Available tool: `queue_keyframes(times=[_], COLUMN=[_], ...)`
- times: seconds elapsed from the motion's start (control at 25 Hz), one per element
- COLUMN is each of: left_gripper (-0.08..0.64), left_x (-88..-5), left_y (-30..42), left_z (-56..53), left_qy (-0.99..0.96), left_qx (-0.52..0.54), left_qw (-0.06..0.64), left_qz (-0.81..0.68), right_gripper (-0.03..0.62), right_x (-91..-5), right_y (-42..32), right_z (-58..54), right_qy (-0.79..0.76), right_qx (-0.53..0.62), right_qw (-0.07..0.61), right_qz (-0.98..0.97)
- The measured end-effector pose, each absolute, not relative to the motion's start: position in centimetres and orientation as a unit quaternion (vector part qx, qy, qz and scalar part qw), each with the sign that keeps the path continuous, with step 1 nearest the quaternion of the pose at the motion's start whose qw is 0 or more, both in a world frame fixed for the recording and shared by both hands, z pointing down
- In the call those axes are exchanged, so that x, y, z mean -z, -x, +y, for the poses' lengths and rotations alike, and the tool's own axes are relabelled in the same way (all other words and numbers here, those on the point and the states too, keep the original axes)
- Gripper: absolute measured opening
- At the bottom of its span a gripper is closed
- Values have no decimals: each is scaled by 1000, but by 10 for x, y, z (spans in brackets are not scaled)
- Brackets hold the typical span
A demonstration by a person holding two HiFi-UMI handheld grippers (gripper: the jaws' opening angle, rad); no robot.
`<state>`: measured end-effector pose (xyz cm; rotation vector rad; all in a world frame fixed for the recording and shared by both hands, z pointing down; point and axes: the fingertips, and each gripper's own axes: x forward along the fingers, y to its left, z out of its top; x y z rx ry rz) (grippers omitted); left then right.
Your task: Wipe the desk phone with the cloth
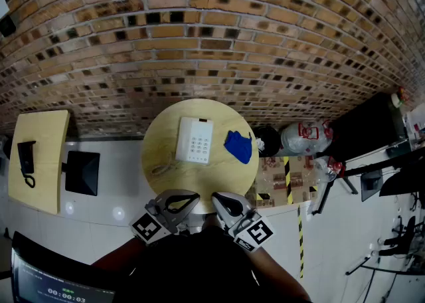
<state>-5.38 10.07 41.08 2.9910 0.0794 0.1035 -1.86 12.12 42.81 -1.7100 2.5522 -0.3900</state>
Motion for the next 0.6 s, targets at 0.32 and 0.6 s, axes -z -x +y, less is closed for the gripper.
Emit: queue_keyframes(times=[0.32,0.6], left_gripper=[2,2], left_x=[-422,-463], left_y=[0,-48], left_z=[82,65], left_qy=[-995,-992], left_qx=[-46,-81], left_qw=[80,89], left_qz=[29,31], right_gripper=[7,28], right_x=[-456,-517], right_y=[-61,-126], right_z=[94,65], right_qy=[578,574], right_qx=[144,167], right_qw=[15,-45], right_qz=[803,800])
